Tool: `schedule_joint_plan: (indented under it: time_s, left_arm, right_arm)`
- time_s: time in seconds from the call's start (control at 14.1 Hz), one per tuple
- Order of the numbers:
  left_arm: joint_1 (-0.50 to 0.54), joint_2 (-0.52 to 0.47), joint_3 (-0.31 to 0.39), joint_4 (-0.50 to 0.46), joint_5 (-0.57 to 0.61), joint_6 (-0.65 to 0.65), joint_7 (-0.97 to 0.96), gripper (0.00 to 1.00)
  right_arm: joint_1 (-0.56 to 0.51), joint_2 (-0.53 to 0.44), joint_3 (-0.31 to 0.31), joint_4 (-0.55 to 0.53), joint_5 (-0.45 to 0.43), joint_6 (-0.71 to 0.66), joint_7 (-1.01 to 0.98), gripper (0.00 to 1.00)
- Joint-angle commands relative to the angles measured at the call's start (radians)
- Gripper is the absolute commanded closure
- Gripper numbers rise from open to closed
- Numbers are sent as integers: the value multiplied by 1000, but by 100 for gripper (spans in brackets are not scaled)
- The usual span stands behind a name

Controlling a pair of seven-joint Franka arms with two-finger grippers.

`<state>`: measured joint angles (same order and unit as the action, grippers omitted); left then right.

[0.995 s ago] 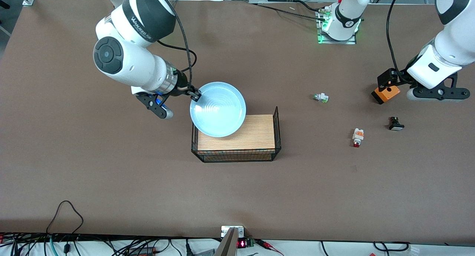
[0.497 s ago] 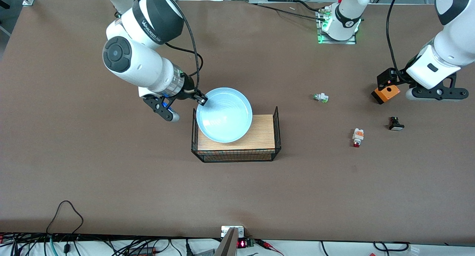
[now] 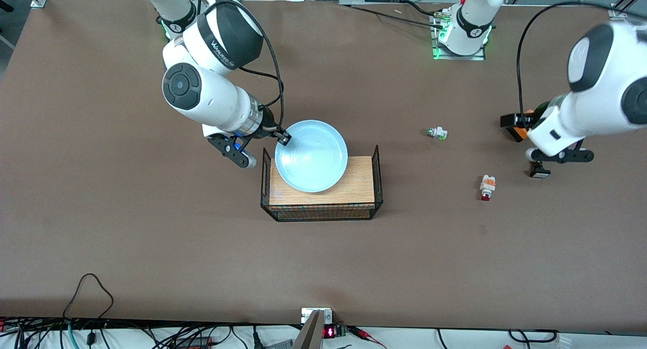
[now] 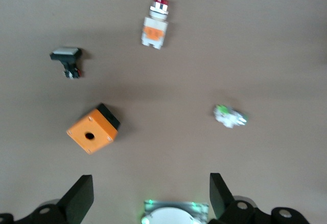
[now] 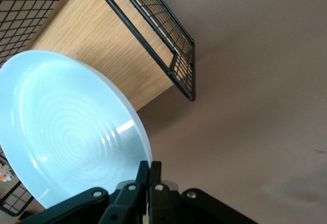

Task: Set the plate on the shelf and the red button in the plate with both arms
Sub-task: 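Lower the plate into the basket while the left gripper grasps the red button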

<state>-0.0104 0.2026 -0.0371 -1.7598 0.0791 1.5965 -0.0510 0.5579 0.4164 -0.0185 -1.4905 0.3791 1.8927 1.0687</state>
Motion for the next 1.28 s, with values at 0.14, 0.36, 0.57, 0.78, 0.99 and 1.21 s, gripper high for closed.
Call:
schedule_joint_plan:
  time_s: [0.14,0.36,0.57,0.78,0.99,1.21]
  left_arm:
    - [52,153,-3,13,30,242,152,0]
    - [69,210,-3,-30,30,385,223,0]
    - [64,218,-3,-188,31,671,227,0]
    - [67,248,-3,-303,31,903,229,0]
    - [70,299,-3,-349,31,1060,229,0]
    - [70,307,-3,-360,31,1086,230,53]
  right_arm:
    - [10,31,-8,-4,9,84,-24,100]
    - [8,45,-8,-5,9,103,-47,100]
    - [10,55,-9,-14,4,105,-49,100]
    - [10,58,-9,-37,3,111,-76,100]
    - [10,73,-11,-39,3,115,-85,100]
    - [11,78,-11,-37,10,132,-72,56]
